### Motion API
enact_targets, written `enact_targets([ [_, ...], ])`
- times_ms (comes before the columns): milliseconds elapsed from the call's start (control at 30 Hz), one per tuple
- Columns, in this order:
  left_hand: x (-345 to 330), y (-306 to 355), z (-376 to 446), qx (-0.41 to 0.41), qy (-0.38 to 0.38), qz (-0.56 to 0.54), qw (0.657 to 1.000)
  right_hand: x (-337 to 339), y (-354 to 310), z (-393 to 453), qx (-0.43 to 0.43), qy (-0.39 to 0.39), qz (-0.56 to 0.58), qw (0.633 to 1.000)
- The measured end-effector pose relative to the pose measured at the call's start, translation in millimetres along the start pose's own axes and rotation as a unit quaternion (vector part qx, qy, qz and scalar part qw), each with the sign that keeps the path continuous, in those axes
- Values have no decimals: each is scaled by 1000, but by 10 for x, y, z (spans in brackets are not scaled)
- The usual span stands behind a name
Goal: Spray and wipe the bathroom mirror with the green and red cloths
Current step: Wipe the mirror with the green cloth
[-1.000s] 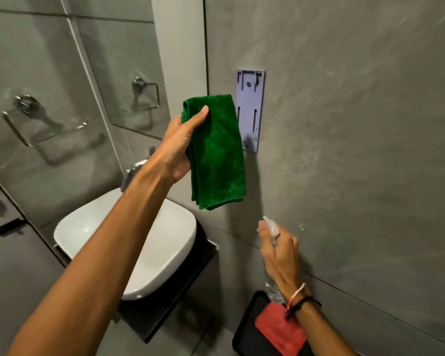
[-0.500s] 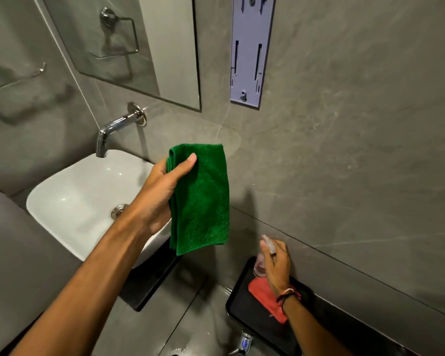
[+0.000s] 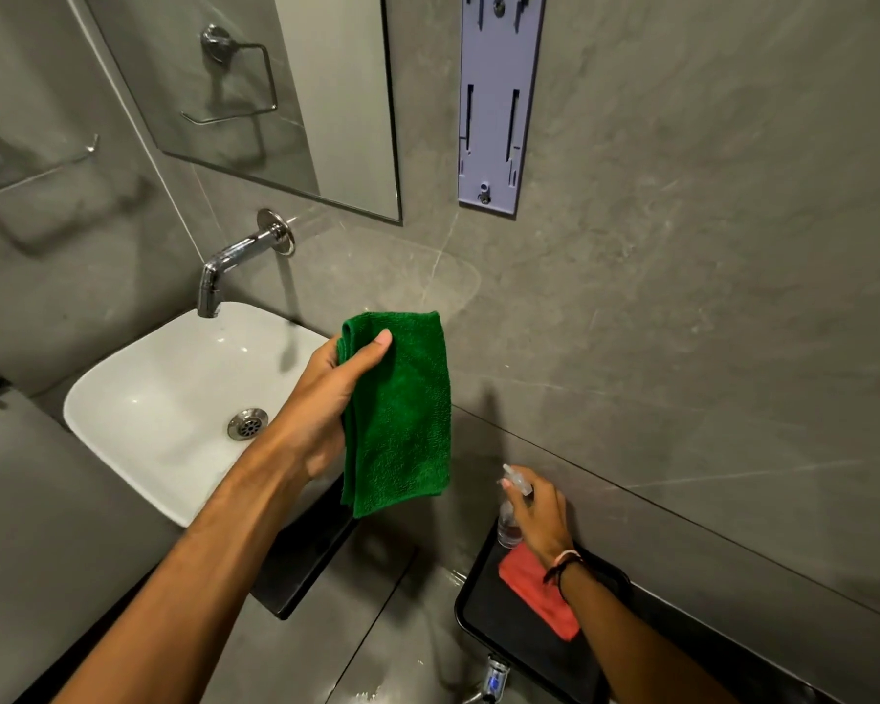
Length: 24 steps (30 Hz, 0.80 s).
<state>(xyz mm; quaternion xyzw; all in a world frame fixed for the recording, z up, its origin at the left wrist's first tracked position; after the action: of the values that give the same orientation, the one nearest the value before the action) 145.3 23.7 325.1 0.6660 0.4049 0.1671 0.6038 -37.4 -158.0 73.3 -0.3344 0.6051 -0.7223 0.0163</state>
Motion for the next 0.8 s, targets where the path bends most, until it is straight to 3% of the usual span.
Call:
enact_targets([
  [233, 21, 45, 13, -4, -7, -11, 1000, 68, 127, -68, -18, -10, -48, 999],
  [467, -29, 26, 38, 1, -15, -6, 1000, 16, 127, 23, -15, -78, -176, 981],
  [800, -50, 139, 49, -19, -31, -8, 999, -103, 97, -481, 48, -192, -212, 957],
])
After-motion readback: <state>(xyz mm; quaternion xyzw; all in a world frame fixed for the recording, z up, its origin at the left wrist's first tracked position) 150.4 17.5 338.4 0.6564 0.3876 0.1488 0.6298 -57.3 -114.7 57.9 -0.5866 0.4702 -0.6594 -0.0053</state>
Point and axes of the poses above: each hand's wrist, its own z-axis towards the middle knuckle, its own x-axis out of the back of the hand, y = z × x, the point moved 8 cm from there along z, towards the middle knuckle, and after that the axes turned 5 degrees about y, right-handed, at the moved point
